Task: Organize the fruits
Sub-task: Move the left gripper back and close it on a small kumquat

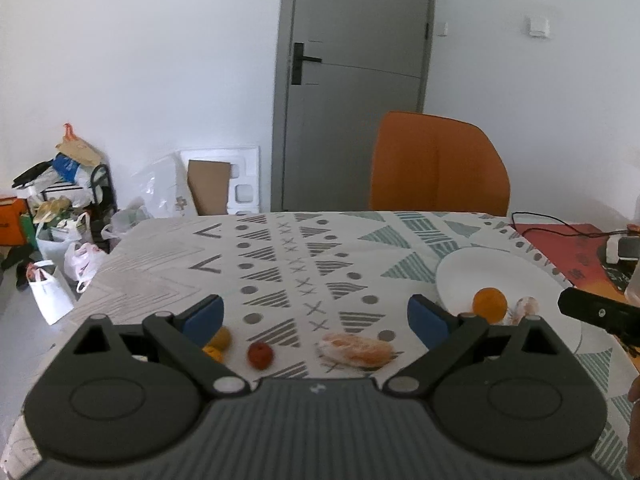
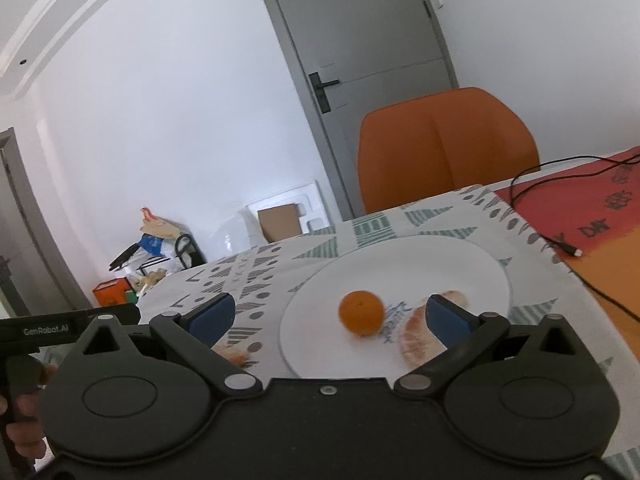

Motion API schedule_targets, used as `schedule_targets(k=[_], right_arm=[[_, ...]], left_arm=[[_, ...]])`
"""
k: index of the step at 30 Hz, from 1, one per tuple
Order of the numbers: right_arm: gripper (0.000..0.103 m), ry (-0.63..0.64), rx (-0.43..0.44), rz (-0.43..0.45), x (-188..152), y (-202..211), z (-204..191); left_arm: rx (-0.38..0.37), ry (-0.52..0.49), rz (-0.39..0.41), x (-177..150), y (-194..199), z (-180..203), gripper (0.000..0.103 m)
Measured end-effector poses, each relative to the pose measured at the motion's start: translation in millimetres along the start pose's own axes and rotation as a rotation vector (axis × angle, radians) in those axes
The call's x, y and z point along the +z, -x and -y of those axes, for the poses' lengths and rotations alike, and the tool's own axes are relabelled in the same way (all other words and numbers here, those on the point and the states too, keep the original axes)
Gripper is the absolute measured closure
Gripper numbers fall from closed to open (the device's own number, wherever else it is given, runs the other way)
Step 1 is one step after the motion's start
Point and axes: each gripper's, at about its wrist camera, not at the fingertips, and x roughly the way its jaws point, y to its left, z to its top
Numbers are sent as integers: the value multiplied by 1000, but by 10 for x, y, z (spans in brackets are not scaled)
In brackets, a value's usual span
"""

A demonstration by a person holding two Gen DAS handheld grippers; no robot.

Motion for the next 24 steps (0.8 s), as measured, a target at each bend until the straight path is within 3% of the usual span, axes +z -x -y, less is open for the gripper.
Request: schedule_targets(k=[19, 24], right_arm=[[0, 38, 65, -81, -118, -210, -396], [0, 56, 82, -107, -172, -270, -515]], left_arm=[[71, 56, -55, -254, 101, -549, 8], [71, 74, -71, -353, 113, -638, 16]])
